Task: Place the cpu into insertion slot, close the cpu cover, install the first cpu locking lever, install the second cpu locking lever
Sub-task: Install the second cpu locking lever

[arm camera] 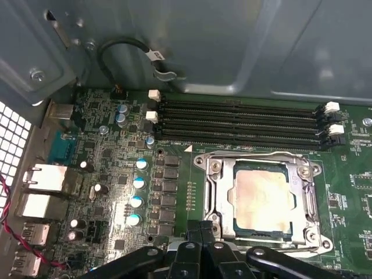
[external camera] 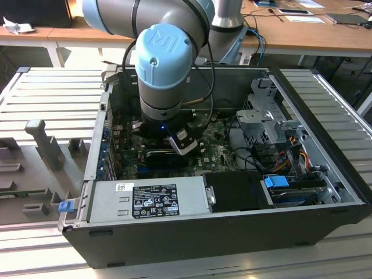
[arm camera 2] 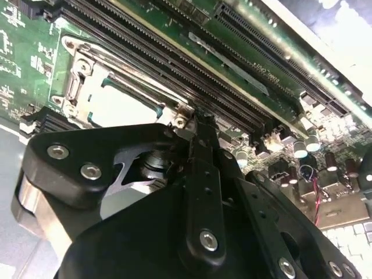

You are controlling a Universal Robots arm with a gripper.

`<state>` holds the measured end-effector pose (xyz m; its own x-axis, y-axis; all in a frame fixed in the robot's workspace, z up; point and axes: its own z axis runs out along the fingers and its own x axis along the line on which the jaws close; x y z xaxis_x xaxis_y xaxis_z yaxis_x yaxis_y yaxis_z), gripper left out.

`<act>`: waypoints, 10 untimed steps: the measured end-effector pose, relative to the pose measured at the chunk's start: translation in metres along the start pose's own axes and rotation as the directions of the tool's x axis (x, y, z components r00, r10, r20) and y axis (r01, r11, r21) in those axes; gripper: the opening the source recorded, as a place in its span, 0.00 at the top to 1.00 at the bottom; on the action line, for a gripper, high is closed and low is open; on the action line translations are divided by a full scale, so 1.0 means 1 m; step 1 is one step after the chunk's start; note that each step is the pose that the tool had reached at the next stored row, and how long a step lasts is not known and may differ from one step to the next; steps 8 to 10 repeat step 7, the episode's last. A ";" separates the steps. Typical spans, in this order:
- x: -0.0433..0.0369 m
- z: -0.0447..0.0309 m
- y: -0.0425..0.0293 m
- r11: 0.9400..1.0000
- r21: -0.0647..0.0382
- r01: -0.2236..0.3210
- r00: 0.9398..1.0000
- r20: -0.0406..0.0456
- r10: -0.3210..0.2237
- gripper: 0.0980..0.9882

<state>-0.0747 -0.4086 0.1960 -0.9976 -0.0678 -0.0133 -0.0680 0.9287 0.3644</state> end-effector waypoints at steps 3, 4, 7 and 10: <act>-0.0002 -0.0163 0.0064 1.000 0.000 0.000 1.000 0.000 0.000 0.99; -0.0003 -0.0191 0.0075 1.000 0.000 0.000 1.000 0.000 0.000 0.99; -0.0004 -0.0256 0.0100 1.000 0.000 0.000 1.000 0.000 0.000 0.99; -0.0004 -0.0256 0.0100 1.000 0.000 0.000 1.000 0.000 0.000 0.99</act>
